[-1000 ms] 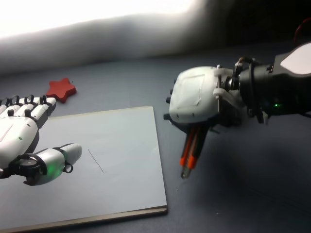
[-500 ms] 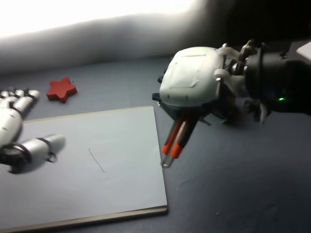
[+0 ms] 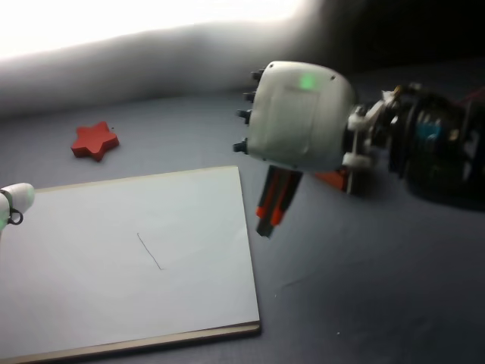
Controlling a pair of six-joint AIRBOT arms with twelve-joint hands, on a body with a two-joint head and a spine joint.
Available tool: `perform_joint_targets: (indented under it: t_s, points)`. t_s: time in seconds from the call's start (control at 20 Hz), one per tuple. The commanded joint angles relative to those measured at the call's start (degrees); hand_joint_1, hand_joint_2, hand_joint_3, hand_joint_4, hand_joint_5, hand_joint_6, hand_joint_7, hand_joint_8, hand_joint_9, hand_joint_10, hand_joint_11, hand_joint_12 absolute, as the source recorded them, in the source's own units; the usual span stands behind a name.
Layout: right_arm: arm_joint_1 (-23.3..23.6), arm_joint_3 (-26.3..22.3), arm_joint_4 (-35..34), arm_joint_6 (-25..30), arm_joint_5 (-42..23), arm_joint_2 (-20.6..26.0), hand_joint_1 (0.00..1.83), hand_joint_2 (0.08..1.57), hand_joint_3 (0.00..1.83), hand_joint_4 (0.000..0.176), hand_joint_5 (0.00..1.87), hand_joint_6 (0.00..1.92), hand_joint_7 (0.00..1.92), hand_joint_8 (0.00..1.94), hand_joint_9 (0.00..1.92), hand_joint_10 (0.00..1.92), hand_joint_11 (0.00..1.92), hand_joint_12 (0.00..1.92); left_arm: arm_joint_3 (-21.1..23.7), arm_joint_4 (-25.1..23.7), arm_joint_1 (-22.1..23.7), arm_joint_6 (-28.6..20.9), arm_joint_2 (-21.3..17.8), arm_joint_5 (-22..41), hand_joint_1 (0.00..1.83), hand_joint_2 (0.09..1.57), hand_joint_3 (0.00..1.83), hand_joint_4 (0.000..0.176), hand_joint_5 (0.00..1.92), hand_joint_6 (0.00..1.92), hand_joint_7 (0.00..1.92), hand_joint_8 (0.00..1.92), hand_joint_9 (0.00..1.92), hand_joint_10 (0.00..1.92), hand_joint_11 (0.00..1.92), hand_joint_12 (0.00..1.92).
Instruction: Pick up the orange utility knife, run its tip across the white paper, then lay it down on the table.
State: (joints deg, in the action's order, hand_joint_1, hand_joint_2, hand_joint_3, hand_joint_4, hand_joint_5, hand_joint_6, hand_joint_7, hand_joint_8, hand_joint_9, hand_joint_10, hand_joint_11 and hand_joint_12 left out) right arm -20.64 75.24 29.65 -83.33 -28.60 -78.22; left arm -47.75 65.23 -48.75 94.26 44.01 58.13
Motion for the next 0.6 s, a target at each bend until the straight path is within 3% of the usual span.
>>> perform_joint_targets:
  t_s: [0.0, 0.25, 0.4, 0.55]
  points:
    - [0.4, 0.7, -1.4, -3.9, -13.8, -1.1, 1.53, 1.00, 0.73, 0.176, 1.55, 1.92, 1.73, 1.94, 1.84, 1.92, 1.88, 1.92, -0.5, -1.9, -0.2, 0.0, -0.7, 5.0, 0.14, 1.30, 0.00, 0.000, 0.03, 0.00, 0.06, 0.00, 0.05, 0.00, 0.00, 0.47]
    - [-1.3, 8.1, 0.6, -12.8, -28.0, -8.7, 1.53, 0.98, 0.75, 0.176, 1.54, 1.92, 1.73, 1.94, 1.84, 1.92, 1.88, 1.92, -1.3, -1.5, -0.9, 0.0, -0.7, 5.0, 0.12, 1.30, 0.00, 0.002, 0.02, 0.00, 0.04, 0.00, 0.03, 0.00, 0.00, 0.46]
    - [-2.0, 13.3, 11.1, -12.1, -32.7, -13.0, 1.53, 0.99, 0.76, 0.176, 1.52, 1.92, 1.72, 1.94, 1.83, 1.92, 1.87, 1.92, -1.7, -1.2, -1.3, 0.0, -0.6, 4.9, 0.12, 1.30, 0.00, 0.000, 0.02, 0.00, 0.04, 0.00, 0.04, 0.00, 0.00, 0.45]
    - [-2.6, 18.1, 14.0, -13.4, -36.3, -17.1, 1.53, 0.98, 0.75, 0.176, 1.53, 1.92, 1.72, 1.94, 1.84, 1.92, 1.87, 1.92, -2.0, -1.2, -1.6, 0.0, -0.6, 4.7, 0.11, 1.30, 0.00, 0.000, 0.03, 0.01, 0.04, 0.00, 0.05, 0.01, 0.00, 0.45]
